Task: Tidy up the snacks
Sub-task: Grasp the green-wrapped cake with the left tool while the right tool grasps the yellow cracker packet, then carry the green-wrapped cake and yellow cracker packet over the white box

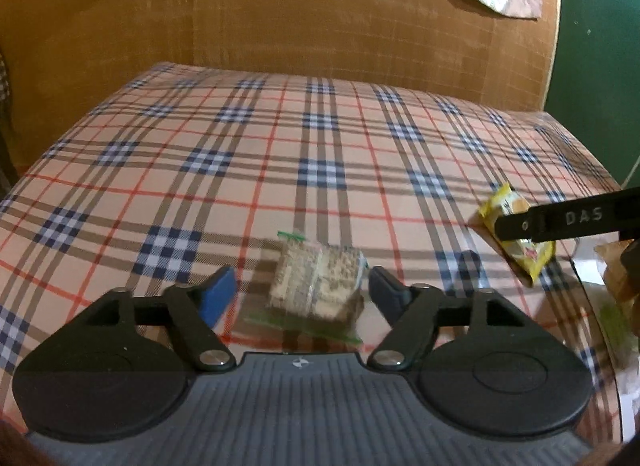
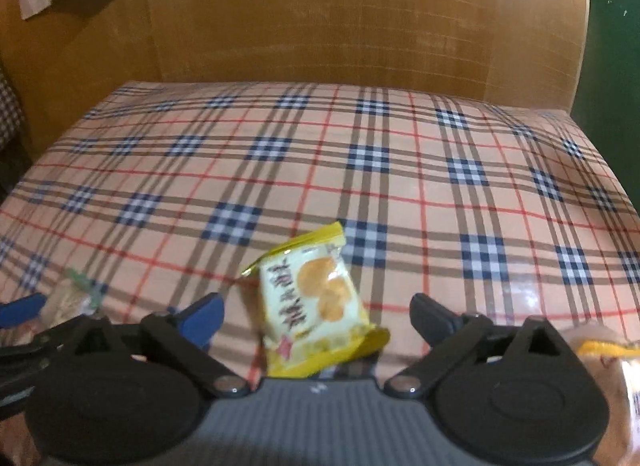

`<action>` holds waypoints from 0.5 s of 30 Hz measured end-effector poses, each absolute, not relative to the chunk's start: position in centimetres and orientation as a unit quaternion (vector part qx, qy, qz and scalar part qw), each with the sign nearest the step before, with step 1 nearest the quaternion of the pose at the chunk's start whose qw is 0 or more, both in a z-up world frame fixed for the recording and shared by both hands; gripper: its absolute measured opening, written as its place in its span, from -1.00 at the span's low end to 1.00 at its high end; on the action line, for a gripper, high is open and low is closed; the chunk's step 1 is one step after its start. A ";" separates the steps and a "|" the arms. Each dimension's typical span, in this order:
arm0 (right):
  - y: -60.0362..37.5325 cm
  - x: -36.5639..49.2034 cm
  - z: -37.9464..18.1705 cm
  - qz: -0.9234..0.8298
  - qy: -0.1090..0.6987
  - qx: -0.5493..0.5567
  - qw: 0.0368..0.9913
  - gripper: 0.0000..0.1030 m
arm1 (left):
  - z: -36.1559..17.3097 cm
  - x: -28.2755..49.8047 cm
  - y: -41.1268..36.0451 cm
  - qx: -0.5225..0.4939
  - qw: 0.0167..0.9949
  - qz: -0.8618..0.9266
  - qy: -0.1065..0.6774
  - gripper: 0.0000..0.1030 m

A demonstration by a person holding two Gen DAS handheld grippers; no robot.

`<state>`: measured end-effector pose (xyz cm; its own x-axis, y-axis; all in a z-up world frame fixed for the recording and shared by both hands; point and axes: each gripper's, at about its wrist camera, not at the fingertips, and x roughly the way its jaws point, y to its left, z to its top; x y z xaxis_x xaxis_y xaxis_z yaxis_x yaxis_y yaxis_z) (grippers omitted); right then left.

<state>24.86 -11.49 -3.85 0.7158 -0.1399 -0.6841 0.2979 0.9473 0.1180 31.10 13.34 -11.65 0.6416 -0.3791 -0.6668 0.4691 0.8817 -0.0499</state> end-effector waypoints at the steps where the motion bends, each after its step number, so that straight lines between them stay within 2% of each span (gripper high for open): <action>1: -11.7 25.3 -4.0 -0.118 0.363 0.115 0.917 0.93 | -11.8 31.5 13.2 0.061 0.905 -0.232 0.351 0.99; 2: -11.9 25.7 -4.3 -0.116 0.369 0.122 0.914 0.93 | -11.8 31.7 13.1 0.061 0.906 -0.233 0.350 0.98; 5: -12.0 26.4 -4.8 -0.122 0.380 0.135 0.907 0.92 | -12.0 32.0 12.5 0.072 0.902 -0.240 0.353 0.63; 7: -11.9 26.5 -5.2 -0.123 0.382 0.133 0.906 0.88 | -12.1 32.0 12.0 0.090 0.902 -0.242 0.345 0.27; 8: -11.8 26.5 -5.3 -0.120 0.376 0.131 0.909 0.82 | -12.2 32.0 11.7 0.096 0.903 -0.243 0.340 0.24; 9: -11.6 26.5 -5.3 -0.119 0.373 0.127 0.911 0.62 | -12.1 31.9 11.7 0.096 0.904 -0.243 0.340 0.06; 11: -11.1 26.3 -4.9 -0.111 0.359 0.113 0.920 0.07 | -11.9 31.9 11.5 0.096 0.904 -0.239 0.342 0.00; 15: -10.3 26.0 -4.4 -0.103 0.361 0.113 0.920 0.07 | -11.6 31.5 11.3 0.095 0.905 -0.229 0.347 -0.01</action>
